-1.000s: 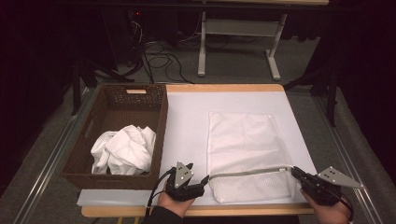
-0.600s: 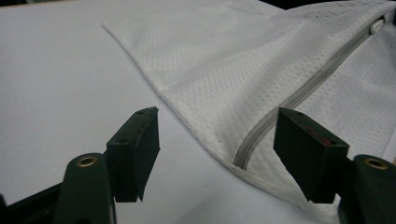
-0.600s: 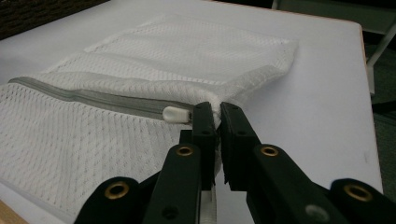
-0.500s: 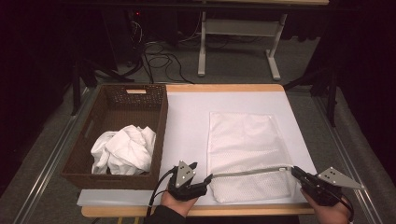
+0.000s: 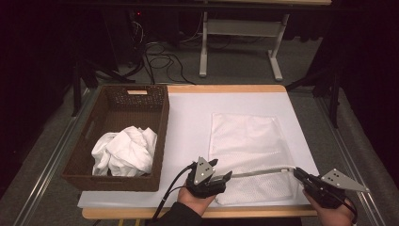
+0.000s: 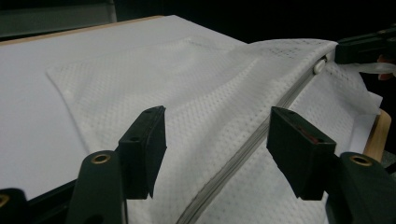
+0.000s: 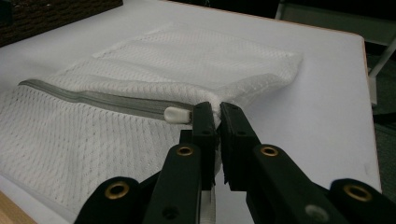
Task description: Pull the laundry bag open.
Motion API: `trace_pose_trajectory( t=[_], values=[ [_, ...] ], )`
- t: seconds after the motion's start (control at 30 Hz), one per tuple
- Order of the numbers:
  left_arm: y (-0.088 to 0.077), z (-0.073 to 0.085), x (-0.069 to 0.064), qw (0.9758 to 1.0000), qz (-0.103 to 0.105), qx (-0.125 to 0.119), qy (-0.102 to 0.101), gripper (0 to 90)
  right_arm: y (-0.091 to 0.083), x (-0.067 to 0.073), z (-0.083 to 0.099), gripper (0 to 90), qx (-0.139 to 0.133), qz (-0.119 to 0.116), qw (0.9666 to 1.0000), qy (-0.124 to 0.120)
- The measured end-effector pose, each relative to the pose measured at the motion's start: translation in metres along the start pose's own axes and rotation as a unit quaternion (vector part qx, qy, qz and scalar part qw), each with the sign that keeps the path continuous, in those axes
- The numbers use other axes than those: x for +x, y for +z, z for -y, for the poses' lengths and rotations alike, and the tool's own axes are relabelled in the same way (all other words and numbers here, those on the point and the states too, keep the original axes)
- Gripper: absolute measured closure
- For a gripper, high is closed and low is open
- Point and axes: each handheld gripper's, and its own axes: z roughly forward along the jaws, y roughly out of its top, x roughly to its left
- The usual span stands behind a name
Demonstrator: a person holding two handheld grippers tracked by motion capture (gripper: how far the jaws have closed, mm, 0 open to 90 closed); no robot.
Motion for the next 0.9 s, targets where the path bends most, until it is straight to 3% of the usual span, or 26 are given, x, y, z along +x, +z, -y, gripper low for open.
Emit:
trace_pose_trajectory(
  t=[0.57, 0.9],
  values=[
    [0.047, -0.01, -0.04, 0.9988, 0.042, -0.002, 0.027, 40.5, -0.002, 0.001, -0.001, 86.7, -0.004, -0.011, 0.9998, -0.015],
    [0.074, -0.015, -0.062, 0.9969, 0.064, 0.012, 0.043, 42.2, -0.002, 0.001, -0.001, 86.7, -0.008, -0.013, 0.9998, -0.016]
  ],
)
